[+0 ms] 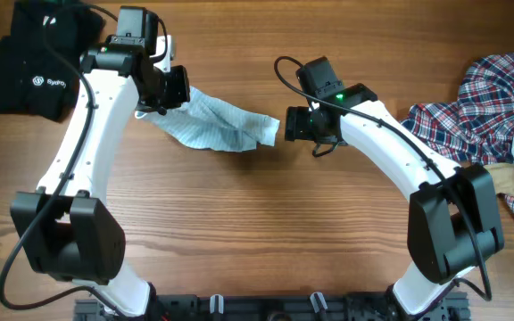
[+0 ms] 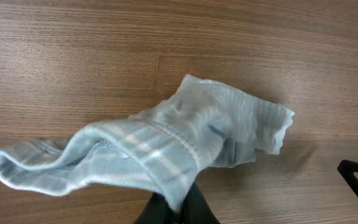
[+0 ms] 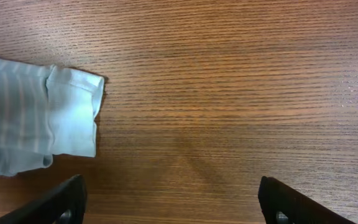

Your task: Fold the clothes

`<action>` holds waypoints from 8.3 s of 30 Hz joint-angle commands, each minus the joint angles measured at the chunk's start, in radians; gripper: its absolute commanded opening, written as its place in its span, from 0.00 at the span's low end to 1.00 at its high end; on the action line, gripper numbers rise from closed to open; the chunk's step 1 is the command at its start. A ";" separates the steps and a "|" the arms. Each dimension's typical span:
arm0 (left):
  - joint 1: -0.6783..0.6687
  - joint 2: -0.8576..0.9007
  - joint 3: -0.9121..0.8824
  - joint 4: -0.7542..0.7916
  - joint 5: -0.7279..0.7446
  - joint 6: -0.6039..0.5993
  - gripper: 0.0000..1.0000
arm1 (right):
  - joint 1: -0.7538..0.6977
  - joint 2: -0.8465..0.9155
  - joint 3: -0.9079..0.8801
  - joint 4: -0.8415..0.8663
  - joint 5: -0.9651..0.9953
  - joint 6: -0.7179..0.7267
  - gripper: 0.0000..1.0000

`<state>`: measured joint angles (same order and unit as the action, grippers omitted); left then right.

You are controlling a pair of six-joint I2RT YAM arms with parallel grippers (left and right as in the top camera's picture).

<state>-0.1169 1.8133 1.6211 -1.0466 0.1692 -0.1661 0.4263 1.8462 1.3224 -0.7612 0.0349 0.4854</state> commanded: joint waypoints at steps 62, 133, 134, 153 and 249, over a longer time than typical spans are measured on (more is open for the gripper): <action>0.210 0.307 0.014 -0.005 -0.205 0.003 0.56 | -0.001 0.016 -0.008 0.001 0.022 -0.045 0.91; -0.246 0.156 0.732 -0.337 -0.263 -0.109 0.04 | -0.161 0.014 -0.008 -0.036 -0.108 -0.042 0.93; -0.276 0.156 0.767 -0.336 -0.263 -0.110 0.04 | -0.174 0.012 -0.008 -0.036 -0.146 -0.044 0.93; -0.472 0.155 0.803 -0.196 -0.261 -0.137 0.04 | -0.348 -0.032 -0.008 0.330 -1.161 0.227 0.94; -0.262 0.380 0.801 -0.016 -0.224 -0.209 0.04 | -0.803 -0.032 -0.008 0.308 -1.109 0.011 0.92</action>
<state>-0.4213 2.1994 2.4100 -1.0512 -0.0113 -0.3286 -0.3794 1.8397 1.3128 -0.4488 -1.0481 0.5274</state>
